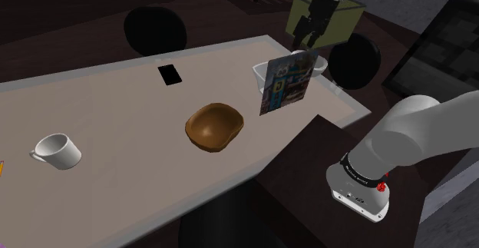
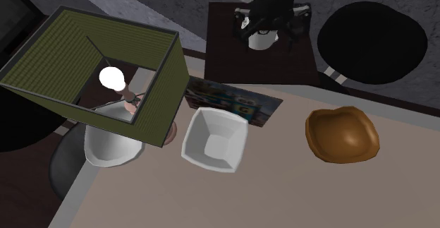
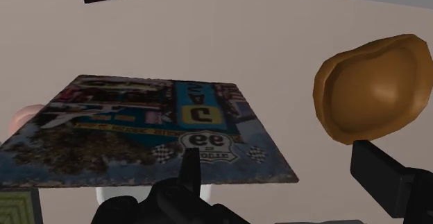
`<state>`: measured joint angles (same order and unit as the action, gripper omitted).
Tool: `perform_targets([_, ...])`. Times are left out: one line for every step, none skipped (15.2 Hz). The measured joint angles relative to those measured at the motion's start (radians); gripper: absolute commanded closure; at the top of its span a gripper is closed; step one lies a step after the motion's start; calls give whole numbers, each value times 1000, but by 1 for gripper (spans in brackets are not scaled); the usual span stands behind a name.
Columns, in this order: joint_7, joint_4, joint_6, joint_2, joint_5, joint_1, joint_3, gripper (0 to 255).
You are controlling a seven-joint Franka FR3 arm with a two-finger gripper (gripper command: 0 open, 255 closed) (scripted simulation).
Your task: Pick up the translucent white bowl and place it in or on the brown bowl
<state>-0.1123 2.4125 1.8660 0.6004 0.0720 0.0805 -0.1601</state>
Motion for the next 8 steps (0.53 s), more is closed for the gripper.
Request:
perform_targets([-17, 7, 24, -19, 1, 5, -18, 0])
perform_targets([-34, 10, 47, -43, 3, 9, -36, 0])
perform_targets([-49, 5, 71, -74, 9, 10, -51, 0])
perform_targets([-65, 6, 94, -101, 14, 13, -68, 0])
perform_targets([-85, -8, 110, -133, 20, 16, -87, 0])
perform_targets([-105, -6, 133, -160, 27, 19, -106, 0])
perform_targets([-124, -5, 156, -186, 36, 21, -122, 0])
perform_targets([-146, -8, 183, -220, 47, 21, -141, 0])
